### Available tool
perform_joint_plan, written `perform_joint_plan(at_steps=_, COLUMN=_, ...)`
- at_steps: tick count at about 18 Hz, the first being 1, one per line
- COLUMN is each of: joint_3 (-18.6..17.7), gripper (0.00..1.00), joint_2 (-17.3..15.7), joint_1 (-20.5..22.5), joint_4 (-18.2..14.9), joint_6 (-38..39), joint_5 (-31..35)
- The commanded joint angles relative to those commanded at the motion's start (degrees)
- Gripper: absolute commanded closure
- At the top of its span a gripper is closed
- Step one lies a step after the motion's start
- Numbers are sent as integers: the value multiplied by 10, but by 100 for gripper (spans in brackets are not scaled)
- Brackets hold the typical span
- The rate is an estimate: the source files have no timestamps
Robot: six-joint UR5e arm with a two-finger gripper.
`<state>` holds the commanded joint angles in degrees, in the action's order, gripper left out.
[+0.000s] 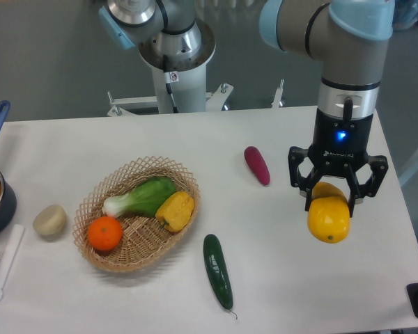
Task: Place the mango in the basket
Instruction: 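Lift the held yellow mango slightly with the gripper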
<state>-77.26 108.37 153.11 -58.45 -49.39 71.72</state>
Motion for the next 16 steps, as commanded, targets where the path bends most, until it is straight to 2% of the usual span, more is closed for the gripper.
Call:
perform_joint_plan(at_steps=6, joint_3=-15, gripper=67, joint_2=-3, joint_1=0, joint_4=1, joint_6=-1, joint_5=2)
perform_joint_plan(at_steps=16, joint_3=-17, gripper=67, joint_2=-4, joint_1=-3, joint_4=4, joint_6=1, joint_5=4)
